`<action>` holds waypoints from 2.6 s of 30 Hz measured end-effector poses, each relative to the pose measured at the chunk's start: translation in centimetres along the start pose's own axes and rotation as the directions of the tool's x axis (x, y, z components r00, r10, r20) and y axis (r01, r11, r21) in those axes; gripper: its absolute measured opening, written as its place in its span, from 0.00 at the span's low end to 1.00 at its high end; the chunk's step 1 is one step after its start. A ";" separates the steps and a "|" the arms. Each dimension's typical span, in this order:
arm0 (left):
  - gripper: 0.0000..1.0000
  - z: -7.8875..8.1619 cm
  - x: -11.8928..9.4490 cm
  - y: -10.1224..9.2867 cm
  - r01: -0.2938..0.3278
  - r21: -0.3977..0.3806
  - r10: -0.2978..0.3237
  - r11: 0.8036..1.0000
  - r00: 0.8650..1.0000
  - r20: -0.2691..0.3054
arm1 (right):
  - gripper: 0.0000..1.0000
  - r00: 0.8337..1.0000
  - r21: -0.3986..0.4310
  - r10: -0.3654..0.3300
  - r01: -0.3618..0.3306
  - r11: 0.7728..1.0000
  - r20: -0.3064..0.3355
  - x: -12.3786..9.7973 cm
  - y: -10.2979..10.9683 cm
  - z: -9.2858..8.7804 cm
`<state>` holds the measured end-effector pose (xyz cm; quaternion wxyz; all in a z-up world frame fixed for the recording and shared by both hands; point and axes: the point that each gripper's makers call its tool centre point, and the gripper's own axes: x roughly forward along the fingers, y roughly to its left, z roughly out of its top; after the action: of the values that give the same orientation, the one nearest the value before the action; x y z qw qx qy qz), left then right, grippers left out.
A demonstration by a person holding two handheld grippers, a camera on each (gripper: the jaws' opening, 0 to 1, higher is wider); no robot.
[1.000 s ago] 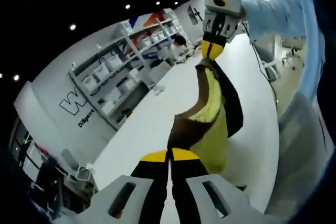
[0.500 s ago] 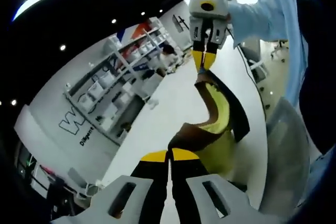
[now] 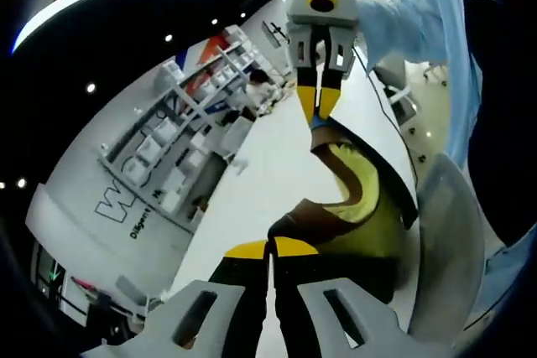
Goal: Fold the garment on the visible template until the final outline fits inside the template.
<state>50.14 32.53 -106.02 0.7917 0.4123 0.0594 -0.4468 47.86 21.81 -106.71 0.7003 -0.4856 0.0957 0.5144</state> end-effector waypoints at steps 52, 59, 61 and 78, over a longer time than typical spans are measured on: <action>0.00 -16.1 15.8 2.5 0.065 -0.079 -0.079 0.995 0.978 -0.193 | 0.00 0.974 0.135 -0.024 0.056 0.989 -0.224 14.5 -5.3 -21.0; 0.00 -18.4 18.4 3.6 0.058 -0.101 -0.078 0.993 0.976 -0.205 | 0.00 0.971 0.165 -0.018 0.059 0.984 -0.240 17.1 -6.4 -23.0; 0.00 -19.0 19.0 3.7 0.063 -0.117 -0.086 0.991 0.975 -0.205 | 0.00 0.970 0.175 -0.010 0.054 0.983 -0.244 17.7 -6.5 -23.6; 0.00 -24.8 25.7 3.1 0.103 -0.199 -0.150 0.975 0.959 -0.239 | 0.00 0.954 0.265 0.051 0.030 0.964 -0.296 24.5 -5.9 -29.7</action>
<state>74.57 33.96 -132.26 0.7821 0.3860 0.2273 -0.4333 74.63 14.07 -133.96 0.7337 -0.4590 0.2716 0.4210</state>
